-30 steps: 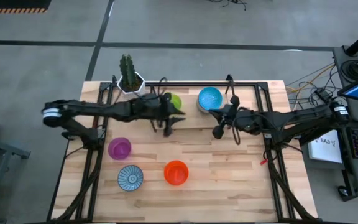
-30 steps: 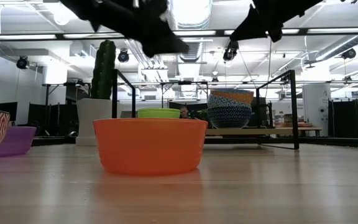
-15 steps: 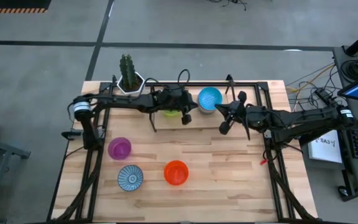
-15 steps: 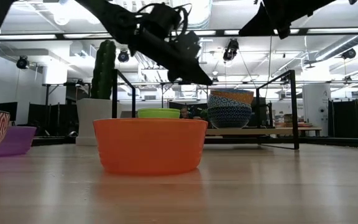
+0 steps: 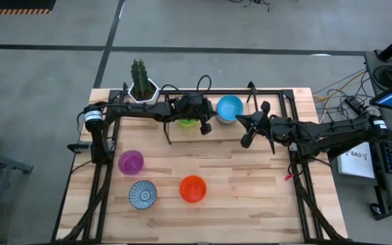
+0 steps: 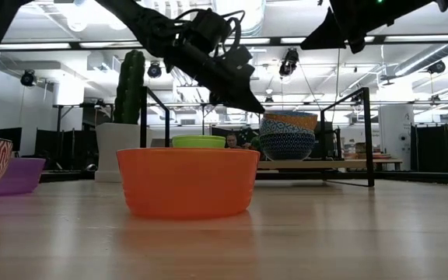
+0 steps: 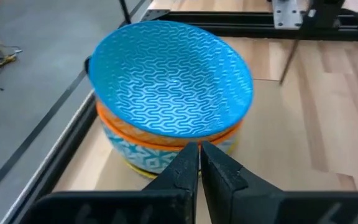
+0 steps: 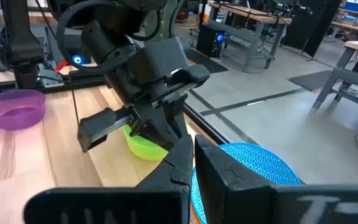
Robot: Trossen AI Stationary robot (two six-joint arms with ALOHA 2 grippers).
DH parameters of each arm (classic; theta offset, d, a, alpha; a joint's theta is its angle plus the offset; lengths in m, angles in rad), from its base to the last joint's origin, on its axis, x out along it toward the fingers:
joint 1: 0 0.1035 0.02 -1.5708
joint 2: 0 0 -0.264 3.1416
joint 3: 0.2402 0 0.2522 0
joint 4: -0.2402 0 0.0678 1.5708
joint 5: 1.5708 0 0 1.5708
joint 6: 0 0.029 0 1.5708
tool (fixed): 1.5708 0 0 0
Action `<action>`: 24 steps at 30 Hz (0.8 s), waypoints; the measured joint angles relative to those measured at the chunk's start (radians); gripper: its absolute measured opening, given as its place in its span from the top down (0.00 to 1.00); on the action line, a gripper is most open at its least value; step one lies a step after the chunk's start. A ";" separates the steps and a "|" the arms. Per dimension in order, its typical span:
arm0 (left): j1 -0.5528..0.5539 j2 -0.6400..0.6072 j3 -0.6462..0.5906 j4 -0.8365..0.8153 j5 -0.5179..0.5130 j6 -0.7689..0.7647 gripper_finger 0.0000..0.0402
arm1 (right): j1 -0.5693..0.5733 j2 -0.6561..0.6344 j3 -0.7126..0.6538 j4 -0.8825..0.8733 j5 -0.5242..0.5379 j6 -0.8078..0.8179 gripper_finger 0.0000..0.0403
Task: Place and stack bowls onto a shelf
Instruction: Adjust the blue pattern bowl
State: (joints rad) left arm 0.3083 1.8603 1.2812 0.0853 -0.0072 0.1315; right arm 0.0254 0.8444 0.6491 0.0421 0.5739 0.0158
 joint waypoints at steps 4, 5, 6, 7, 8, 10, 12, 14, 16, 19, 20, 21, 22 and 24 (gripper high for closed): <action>0.006 0.000 0.000 0.008 -0.015 0.014 1.00 | 0.000 0.000 0.000 0.000 0.000 0.000 0.98; 0.007 0.000 0.000 0.013 -0.017 0.018 1.00 | 0.000 0.000 0.000 0.000 0.000 -0.001 0.98; 0.010 -0.001 0.000 0.014 -0.018 0.020 1.00 | 0.000 0.000 0.000 0.000 0.000 -0.001 0.98; 0.013 -0.001 0.000 0.013 -0.018 0.020 1.00 | 0.000 0.000 0.000 0.000 -0.001 -0.001 0.98; 0.017 -0.001 0.000 0.013 -0.018 0.020 1.00 | 0.000 0.000 0.000 0.000 -0.001 -0.001 0.98; 0.022 0.002 0.000 0.023 -0.018 0.018 1.00 | 0.000 0.000 0.000 0.000 -0.001 -0.001 0.98; 0.024 0.010 -0.001 0.039 -0.018 0.018 1.00 | 0.000 0.000 0.000 0.000 -0.001 -0.007 0.98; 0.026 0.018 -0.001 0.046 -0.018 0.018 1.00 | 0.000 0.000 0.000 0.000 -0.001 -0.008 0.98; 0.027 0.026 -0.001 0.048 -0.018 0.018 1.00 | 0.000 0.000 0.000 0.000 0.000 -0.008 0.98; 0.029 0.038 -0.001 0.054 -0.018 0.017 1.00 | 0.000 0.000 0.000 0.000 0.000 -0.008 0.98; 0.029 0.042 -0.001 0.058 -0.018 0.015 1.00 | 0.000 0.000 0.000 0.000 0.000 -0.009 0.98; 0.029 0.046 -0.001 0.057 -0.018 0.013 1.00 | 0.000 0.001 0.000 0.000 0.000 -0.010 0.98; 0.029 0.049 -0.001 0.055 -0.018 0.013 1.00 | 0.000 0.001 0.000 0.000 0.000 -0.010 0.98; 0.030 0.057 -0.001 0.056 -0.018 0.009 1.00 | 0.000 0.001 0.000 0.000 0.001 -0.010 0.98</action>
State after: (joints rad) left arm 0.3378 1.9172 1.2804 0.1409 -0.0250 0.1407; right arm 0.0254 0.8452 0.6495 0.0424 0.5747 0.0055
